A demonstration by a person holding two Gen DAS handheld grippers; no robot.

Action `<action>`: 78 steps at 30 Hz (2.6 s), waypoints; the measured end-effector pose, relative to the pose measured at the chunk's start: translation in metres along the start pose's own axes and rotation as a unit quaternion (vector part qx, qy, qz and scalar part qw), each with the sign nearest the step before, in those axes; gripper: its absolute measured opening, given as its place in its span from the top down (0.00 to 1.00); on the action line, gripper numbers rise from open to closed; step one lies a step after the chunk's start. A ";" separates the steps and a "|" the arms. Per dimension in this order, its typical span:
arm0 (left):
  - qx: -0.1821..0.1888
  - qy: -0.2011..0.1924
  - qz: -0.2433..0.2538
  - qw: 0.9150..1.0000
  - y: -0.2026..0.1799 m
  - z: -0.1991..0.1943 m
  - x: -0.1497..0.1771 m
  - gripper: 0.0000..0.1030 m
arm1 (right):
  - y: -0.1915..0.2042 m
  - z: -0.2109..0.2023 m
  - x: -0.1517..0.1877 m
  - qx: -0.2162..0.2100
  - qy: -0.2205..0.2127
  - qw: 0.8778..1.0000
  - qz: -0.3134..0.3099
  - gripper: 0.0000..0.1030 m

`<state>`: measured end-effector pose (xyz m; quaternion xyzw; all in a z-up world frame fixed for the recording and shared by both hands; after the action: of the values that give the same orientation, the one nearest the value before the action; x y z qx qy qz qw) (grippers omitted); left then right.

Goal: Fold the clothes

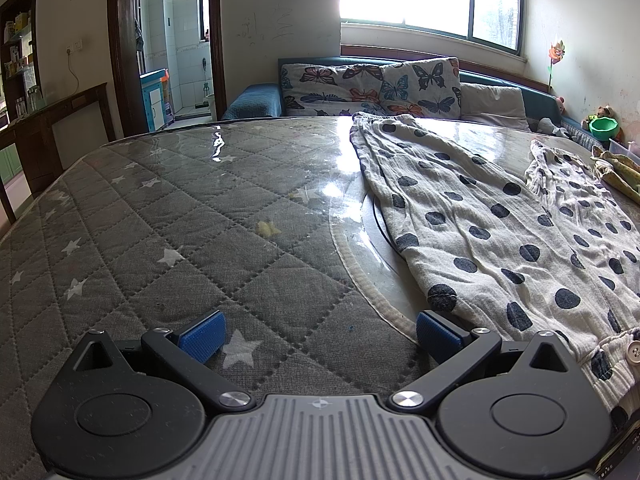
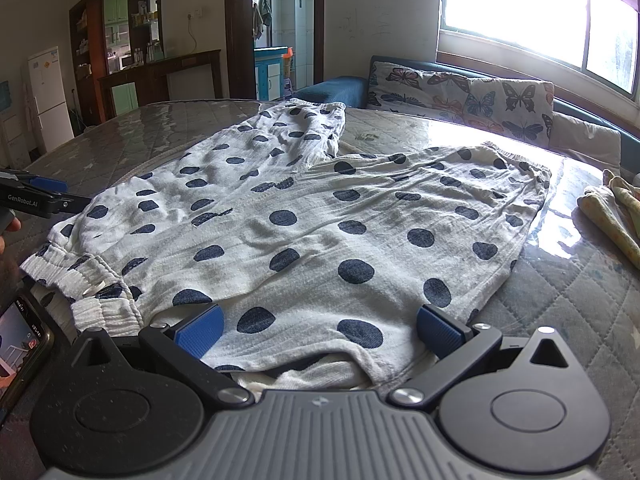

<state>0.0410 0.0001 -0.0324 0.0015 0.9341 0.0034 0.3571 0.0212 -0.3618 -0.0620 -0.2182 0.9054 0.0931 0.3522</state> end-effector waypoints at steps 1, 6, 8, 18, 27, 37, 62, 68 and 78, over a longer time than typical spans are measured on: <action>0.000 0.000 0.000 1.000 0.000 0.000 0.000 0.00 | 0.000 0.000 0.000 0.000 0.000 1.000 0.000 0.00; 0.000 0.000 0.000 1.000 0.000 0.000 0.000 0.00 | -0.001 0.000 0.000 0.000 -0.001 1.000 0.000 0.00; 0.000 0.000 0.000 1.000 0.000 0.000 0.000 0.00 | -0.001 0.000 0.000 0.000 -0.001 1.000 0.000 0.00; 0.000 0.000 0.000 1.000 0.000 0.000 0.000 0.00 | -0.001 0.000 0.000 0.000 -0.001 1.000 0.000 0.00; 0.000 0.000 0.000 1.000 0.000 0.001 0.000 0.00 | 0.000 0.000 0.000 0.001 0.000 1.000 -0.001 0.00; -0.002 0.007 0.002 1.000 -0.002 0.002 -0.001 0.00 | 0.000 0.000 0.000 0.000 0.000 1.000 0.000 0.00; -0.013 0.044 -0.013 0.999 -0.003 0.001 -0.006 0.00 | 0.000 0.000 0.000 -0.002 0.000 1.000 0.001 0.00; -0.013 0.051 -0.014 0.999 -0.003 0.001 -0.007 0.00 | 0.000 0.000 0.000 -0.002 0.000 1.000 0.001 0.00; -0.014 0.061 -0.016 0.998 -0.002 0.002 -0.009 0.00 | 0.000 0.000 0.000 -0.002 0.000 1.000 0.001 0.00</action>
<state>0.0495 -0.0023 -0.0278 -0.0191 0.9539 0.0111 0.2992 0.0217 -0.3620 -0.0617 -0.2175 0.9056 0.0949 0.3515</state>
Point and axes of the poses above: each gripper's, at about its wrist camera, not at the fingertips, and z roughly the way its jaws point, y to its left, x to its underside, the point moved 5 cm from there along z, roughly the way its jaws point, and after that the axes turned 9 degrees about y, right-handed, at the moved point
